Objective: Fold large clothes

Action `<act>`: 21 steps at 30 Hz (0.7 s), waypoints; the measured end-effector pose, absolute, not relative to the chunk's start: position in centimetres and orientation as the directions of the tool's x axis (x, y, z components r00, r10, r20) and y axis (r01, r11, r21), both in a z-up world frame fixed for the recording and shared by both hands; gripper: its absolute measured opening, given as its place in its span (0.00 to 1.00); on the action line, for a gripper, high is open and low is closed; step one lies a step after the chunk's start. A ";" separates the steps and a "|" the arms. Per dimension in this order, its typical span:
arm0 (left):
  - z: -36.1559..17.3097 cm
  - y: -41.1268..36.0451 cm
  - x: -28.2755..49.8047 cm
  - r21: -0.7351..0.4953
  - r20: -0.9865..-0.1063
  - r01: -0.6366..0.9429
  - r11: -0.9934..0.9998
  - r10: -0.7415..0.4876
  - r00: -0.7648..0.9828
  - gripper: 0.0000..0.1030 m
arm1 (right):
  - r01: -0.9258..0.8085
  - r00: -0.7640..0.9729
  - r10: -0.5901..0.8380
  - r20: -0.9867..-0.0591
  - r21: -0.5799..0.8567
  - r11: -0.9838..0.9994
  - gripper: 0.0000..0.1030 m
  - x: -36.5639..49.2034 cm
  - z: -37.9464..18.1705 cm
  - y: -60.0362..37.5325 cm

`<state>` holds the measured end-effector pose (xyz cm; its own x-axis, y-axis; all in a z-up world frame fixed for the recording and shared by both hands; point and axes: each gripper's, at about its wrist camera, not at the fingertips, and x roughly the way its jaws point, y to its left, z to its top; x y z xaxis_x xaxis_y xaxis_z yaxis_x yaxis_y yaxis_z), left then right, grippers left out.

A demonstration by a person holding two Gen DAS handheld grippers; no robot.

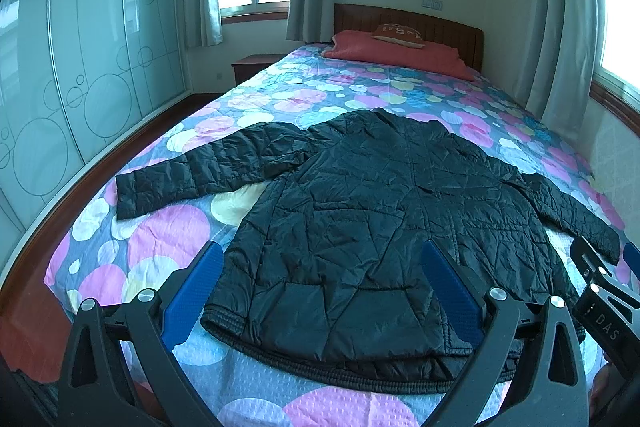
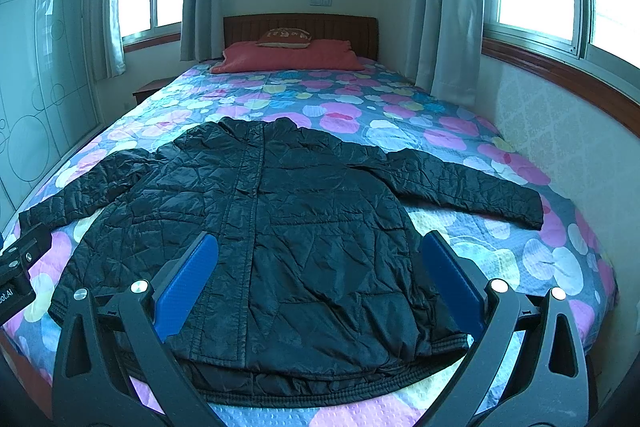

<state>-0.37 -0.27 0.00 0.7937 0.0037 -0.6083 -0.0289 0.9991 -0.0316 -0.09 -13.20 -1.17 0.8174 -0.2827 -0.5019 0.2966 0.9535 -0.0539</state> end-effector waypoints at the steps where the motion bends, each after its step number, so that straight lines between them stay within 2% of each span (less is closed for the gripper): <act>1: 0.0 -0.3 -0.4 -0.032 -0.609 -0.028 0.999 0.003 0.794 0.95 | 0.297 0.817 -0.283 -0.503 -0.054 0.953 0.98 -0.1 -1.2 -13.2; 21: -0.4 -0.3 -0.3 -0.030 -0.613 -0.027 0.999 0.003 0.790 0.95 | 0.296 0.816 -0.281 -0.505 -0.053 0.954 0.98 -0.2 -1.2 -13.1</act>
